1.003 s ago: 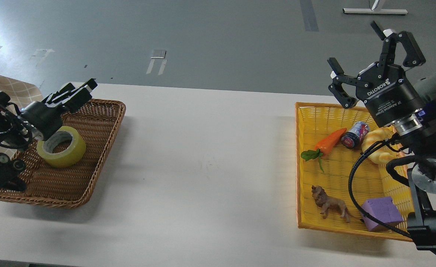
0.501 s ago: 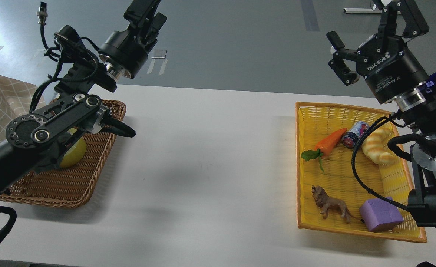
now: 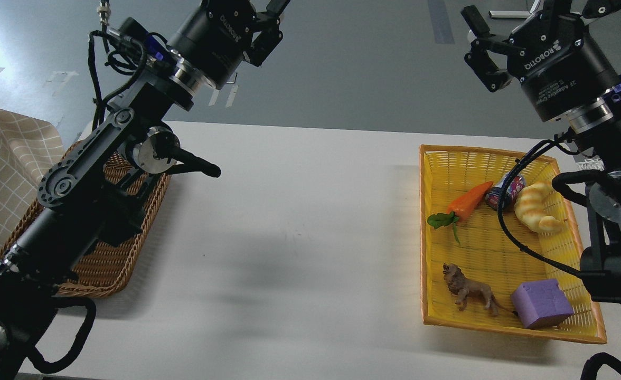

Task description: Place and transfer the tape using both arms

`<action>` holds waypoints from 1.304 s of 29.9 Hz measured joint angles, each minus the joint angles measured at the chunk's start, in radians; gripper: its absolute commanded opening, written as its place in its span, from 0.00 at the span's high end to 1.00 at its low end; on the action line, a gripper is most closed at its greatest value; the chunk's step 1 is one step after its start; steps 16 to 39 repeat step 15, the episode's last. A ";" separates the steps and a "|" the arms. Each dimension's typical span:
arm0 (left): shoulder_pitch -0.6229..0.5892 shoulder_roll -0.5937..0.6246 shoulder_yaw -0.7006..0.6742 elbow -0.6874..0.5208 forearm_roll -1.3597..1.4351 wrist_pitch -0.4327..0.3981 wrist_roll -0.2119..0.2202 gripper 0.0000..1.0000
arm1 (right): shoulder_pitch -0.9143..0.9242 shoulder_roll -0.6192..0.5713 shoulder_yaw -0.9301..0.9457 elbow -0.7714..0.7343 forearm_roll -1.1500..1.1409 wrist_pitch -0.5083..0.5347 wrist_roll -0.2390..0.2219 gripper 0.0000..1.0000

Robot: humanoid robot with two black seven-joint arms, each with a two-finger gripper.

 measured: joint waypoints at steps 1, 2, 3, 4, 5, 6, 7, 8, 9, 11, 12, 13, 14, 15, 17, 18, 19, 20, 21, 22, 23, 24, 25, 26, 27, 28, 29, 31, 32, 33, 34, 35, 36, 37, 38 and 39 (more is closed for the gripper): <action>0.025 -0.016 -0.027 -0.016 -0.001 -0.002 0.008 0.02 | 0.008 -0.001 -0.002 0.000 -0.001 -0.001 0.000 0.00; 0.044 -0.029 -0.048 -0.033 -0.002 -0.007 0.012 0.02 | 0.013 -0.001 -0.004 0.000 -0.001 -0.001 0.000 0.00; 0.060 -0.041 -0.064 -0.047 -0.002 -0.013 0.015 0.02 | 0.015 0.000 -0.006 -0.002 -0.001 -0.001 0.000 0.00; 0.070 -0.050 -0.073 -0.055 -0.002 -0.017 0.016 0.02 | 0.016 0.001 -0.008 -0.004 -0.002 -0.001 0.000 0.00; 0.075 -0.057 -0.077 -0.060 0.000 -0.018 0.016 0.02 | 0.017 0.006 -0.012 -0.005 -0.002 -0.002 0.000 0.00; 0.078 -0.062 -0.080 -0.063 0.004 -0.019 0.017 0.02 | 0.018 0.014 -0.016 -0.005 -0.002 -0.002 0.001 0.00; 0.079 -0.065 -0.081 -0.066 0.007 -0.020 0.017 0.02 | 0.019 0.026 -0.021 -0.005 -0.003 -0.002 0.001 0.00; 0.079 -0.066 -0.082 -0.069 0.008 -0.020 0.017 0.02 | 0.021 0.037 -0.023 -0.005 -0.003 -0.003 0.001 0.00; 0.079 -0.066 -0.084 -0.071 0.009 -0.021 0.017 0.02 | 0.023 0.046 -0.025 -0.005 -0.003 -0.003 0.001 0.00; 0.079 -0.061 -0.087 -0.083 0.009 -0.021 0.017 0.02 | 0.031 0.059 -0.026 -0.009 -0.003 -0.003 0.002 0.00; 0.078 -0.058 -0.090 -0.089 0.009 -0.021 0.017 0.02 | 0.036 0.063 -0.026 -0.010 -0.003 -0.003 0.003 0.00; 0.078 -0.056 -0.096 -0.097 0.009 -0.022 0.017 0.02 | 0.042 0.065 -0.027 -0.013 -0.003 -0.003 0.003 0.00; 0.078 -0.055 -0.102 -0.104 0.008 -0.022 0.017 0.02 | 0.051 0.067 -0.028 -0.015 -0.003 -0.003 0.003 0.00; 0.078 -0.054 -0.106 -0.108 0.007 -0.022 0.017 0.02 | 0.056 0.068 -0.029 -0.017 -0.003 -0.003 0.003 0.00; 0.078 -0.054 -0.106 -0.108 0.007 -0.022 0.017 0.02 | 0.056 0.068 -0.029 -0.017 -0.003 -0.003 0.003 0.00; 0.078 -0.054 -0.106 -0.108 0.007 -0.022 0.017 0.02 | 0.056 0.068 -0.029 -0.017 -0.003 -0.003 0.003 0.00; 0.078 -0.054 -0.106 -0.108 0.007 -0.022 0.017 0.02 | 0.056 0.068 -0.029 -0.017 -0.003 -0.003 0.003 0.00; 0.078 -0.054 -0.106 -0.108 0.007 -0.022 0.017 0.02 | 0.056 0.068 -0.029 -0.017 -0.003 -0.003 0.003 0.00; 0.078 -0.054 -0.106 -0.108 0.007 -0.022 0.017 0.02 | 0.056 0.068 -0.029 -0.017 -0.003 -0.003 0.003 0.00; 0.078 -0.054 -0.106 -0.108 0.007 -0.022 0.017 0.02 | 0.056 0.068 -0.029 -0.017 -0.003 -0.003 0.003 0.00; 0.078 -0.054 -0.106 -0.108 0.007 -0.022 0.017 0.02 | 0.056 0.068 -0.029 -0.017 -0.003 -0.003 0.003 0.00; 0.078 -0.054 -0.106 -0.108 0.007 -0.022 0.017 0.02 | 0.056 0.068 -0.029 -0.017 -0.003 -0.003 0.003 0.00; 0.078 -0.054 -0.106 -0.108 0.007 -0.022 0.017 0.02 | 0.056 0.068 -0.029 -0.017 -0.003 -0.003 0.003 0.00; 0.078 -0.054 -0.106 -0.108 0.007 -0.022 0.017 0.02 | 0.056 0.068 -0.029 -0.017 -0.003 -0.003 0.003 0.00; 0.078 -0.054 -0.106 -0.108 0.007 -0.022 0.017 0.02 | 0.056 0.068 -0.029 -0.017 -0.003 -0.003 0.003 0.00; 0.078 -0.054 -0.106 -0.108 0.007 -0.022 0.017 0.02 | 0.056 0.068 -0.029 -0.017 -0.003 -0.003 0.003 0.00; 0.078 -0.054 -0.106 -0.108 0.007 -0.022 0.017 0.02 | 0.056 0.068 -0.029 -0.017 -0.003 -0.003 0.003 0.00; 0.078 -0.054 -0.106 -0.108 0.007 -0.022 0.017 0.02 | 0.056 0.068 -0.029 -0.017 -0.003 -0.003 0.003 0.00; 0.078 -0.054 -0.106 -0.108 0.007 -0.022 0.017 0.02 | 0.056 0.068 -0.029 -0.017 -0.003 -0.003 0.003 0.00; 0.078 -0.054 -0.106 -0.108 0.007 -0.022 0.017 0.02 | 0.056 0.068 -0.029 -0.017 -0.003 -0.003 0.003 0.00; 0.078 -0.054 -0.106 -0.108 0.007 -0.022 0.017 0.02 | 0.056 0.068 -0.029 -0.017 -0.003 -0.003 0.003 0.00; 0.078 -0.054 -0.106 -0.108 0.007 -0.022 0.017 0.02 | 0.056 0.068 -0.029 -0.017 -0.003 -0.003 0.003 0.00; 0.078 -0.054 -0.106 -0.108 0.007 -0.022 0.017 0.02 | 0.056 0.068 -0.029 -0.017 -0.003 -0.003 0.003 0.00; 0.078 -0.054 -0.106 -0.108 0.007 -0.022 0.017 0.02 | 0.056 0.068 -0.029 -0.017 -0.003 -0.003 0.003 0.00; 0.078 -0.054 -0.106 -0.108 0.007 -0.022 0.017 0.02 | 0.056 0.068 -0.029 -0.017 -0.003 -0.003 0.003 0.00; 0.078 -0.054 -0.106 -0.108 0.007 -0.022 0.017 0.02 | 0.056 0.068 -0.029 -0.017 -0.003 -0.003 0.003 0.00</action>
